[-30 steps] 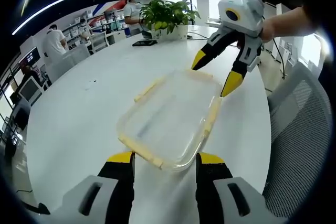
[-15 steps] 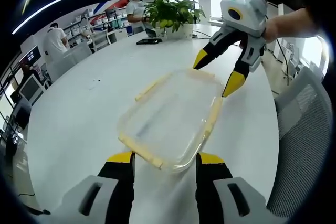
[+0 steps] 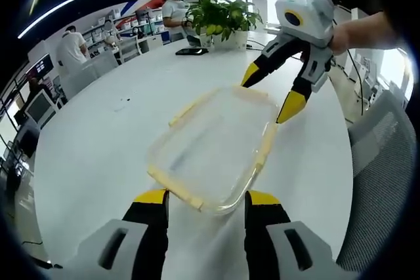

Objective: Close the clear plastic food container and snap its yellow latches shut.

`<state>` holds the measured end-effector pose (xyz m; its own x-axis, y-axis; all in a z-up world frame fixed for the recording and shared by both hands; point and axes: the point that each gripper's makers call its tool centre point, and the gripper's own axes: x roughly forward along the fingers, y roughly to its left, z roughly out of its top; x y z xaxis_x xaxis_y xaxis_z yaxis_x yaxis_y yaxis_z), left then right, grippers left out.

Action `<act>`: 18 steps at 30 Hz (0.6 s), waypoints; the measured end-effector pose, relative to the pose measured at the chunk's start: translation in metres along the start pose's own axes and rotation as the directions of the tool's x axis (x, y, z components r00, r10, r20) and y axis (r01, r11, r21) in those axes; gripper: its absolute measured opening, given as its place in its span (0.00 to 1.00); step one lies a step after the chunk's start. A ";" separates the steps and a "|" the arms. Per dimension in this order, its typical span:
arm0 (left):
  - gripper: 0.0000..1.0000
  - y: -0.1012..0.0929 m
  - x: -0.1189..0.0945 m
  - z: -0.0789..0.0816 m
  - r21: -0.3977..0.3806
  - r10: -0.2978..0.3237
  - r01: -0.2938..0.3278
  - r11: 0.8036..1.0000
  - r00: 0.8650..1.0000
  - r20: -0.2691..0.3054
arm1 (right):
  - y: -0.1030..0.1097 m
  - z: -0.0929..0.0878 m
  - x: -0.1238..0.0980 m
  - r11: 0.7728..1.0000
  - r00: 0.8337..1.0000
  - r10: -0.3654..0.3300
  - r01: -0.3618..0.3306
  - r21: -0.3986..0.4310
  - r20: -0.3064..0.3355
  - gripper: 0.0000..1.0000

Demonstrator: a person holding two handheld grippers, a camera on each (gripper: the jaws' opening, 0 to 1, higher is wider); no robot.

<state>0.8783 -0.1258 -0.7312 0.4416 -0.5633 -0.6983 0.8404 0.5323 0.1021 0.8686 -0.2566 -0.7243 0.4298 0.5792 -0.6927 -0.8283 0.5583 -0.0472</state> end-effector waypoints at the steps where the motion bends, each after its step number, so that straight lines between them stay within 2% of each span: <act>1: 0.40 0.000 0.000 0.000 -0.001 0.000 0.000 1.000 1.000 0.000 | 0.000 0.000 0.000 1.000 1.000 0.000 0.000 0.000 0.000 0.50; 10: 0.40 0.000 -0.005 0.001 -0.029 0.011 -0.011 1.000 1.000 0.021 | 0.010 -0.005 -0.005 0.999 1.000 -0.005 0.004 0.035 0.020 0.52; 18: 0.45 -0.004 -0.022 0.000 -0.065 0.035 -0.032 0.997 0.998 0.050 | 0.018 -0.007 -0.021 0.996 0.997 -0.041 0.036 0.077 0.065 0.60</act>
<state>0.8651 -0.1154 -0.7167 0.4858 -0.5755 -0.6579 0.8040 0.5895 0.0780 0.8420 -0.2631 -0.7157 0.4859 0.5931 -0.6419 -0.7823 0.6227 -0.0167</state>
